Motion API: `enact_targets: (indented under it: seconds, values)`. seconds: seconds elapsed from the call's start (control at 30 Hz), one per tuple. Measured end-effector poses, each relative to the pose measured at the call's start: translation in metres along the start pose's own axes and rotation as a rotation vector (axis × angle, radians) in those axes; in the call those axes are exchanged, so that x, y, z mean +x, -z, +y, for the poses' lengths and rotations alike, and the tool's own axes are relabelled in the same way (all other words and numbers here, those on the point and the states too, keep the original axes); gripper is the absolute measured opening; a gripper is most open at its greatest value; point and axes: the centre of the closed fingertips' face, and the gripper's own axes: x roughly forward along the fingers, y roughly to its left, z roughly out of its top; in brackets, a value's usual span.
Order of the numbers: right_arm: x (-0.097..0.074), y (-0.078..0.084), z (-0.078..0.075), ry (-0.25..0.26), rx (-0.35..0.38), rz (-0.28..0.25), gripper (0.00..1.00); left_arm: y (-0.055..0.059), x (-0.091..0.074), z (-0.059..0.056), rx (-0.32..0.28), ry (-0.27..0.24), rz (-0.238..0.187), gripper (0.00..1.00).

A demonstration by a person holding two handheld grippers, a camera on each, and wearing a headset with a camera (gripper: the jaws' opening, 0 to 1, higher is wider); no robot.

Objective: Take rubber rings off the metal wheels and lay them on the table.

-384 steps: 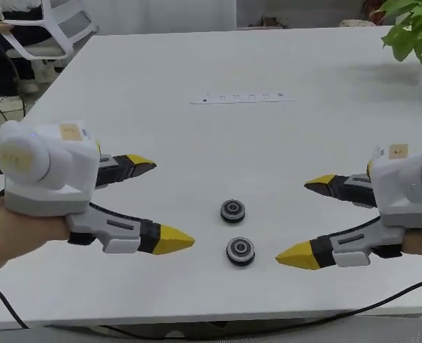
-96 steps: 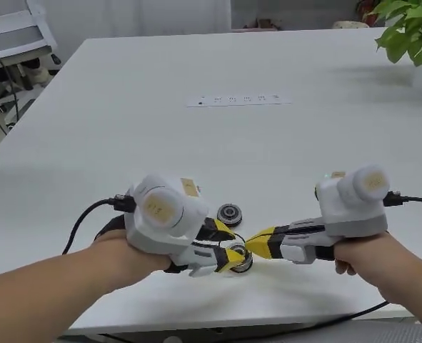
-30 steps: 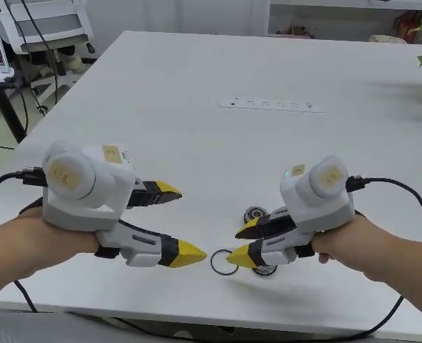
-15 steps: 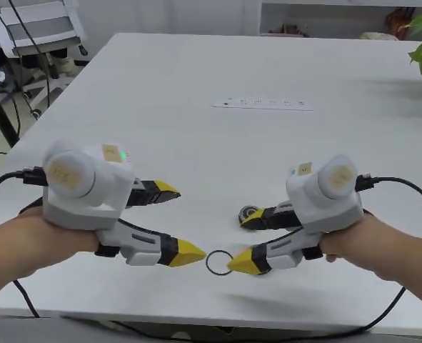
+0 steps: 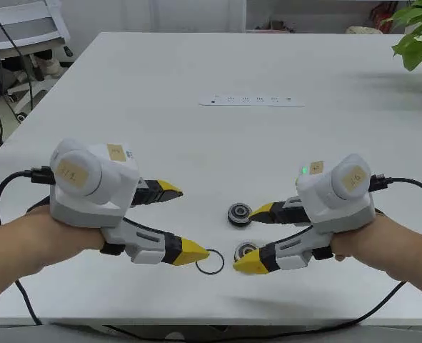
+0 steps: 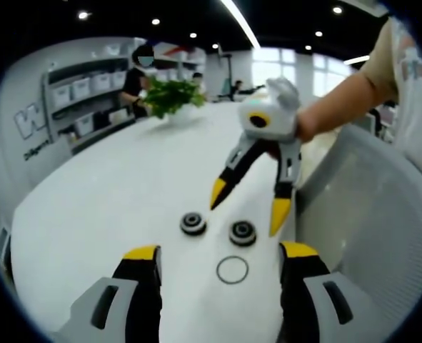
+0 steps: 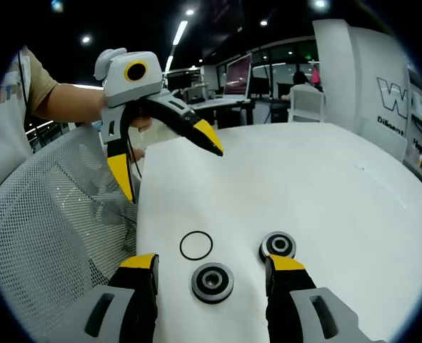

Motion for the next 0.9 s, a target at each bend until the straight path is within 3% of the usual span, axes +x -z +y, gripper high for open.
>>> enact_targets:
  seconds: [0.47,0.9]
  values:
    - [-0.015,0.018,-0.009,0.036,0.017,-0.027,0.60,0.000,0.025,-0.004,0.002,0.033,0.014,0.66]
    - [-0.016,0.036,-0.009,0.046,0.061,-0.037,0.58,0.000,0.043,-0.010,0.004,0.061,0.016,0.64]
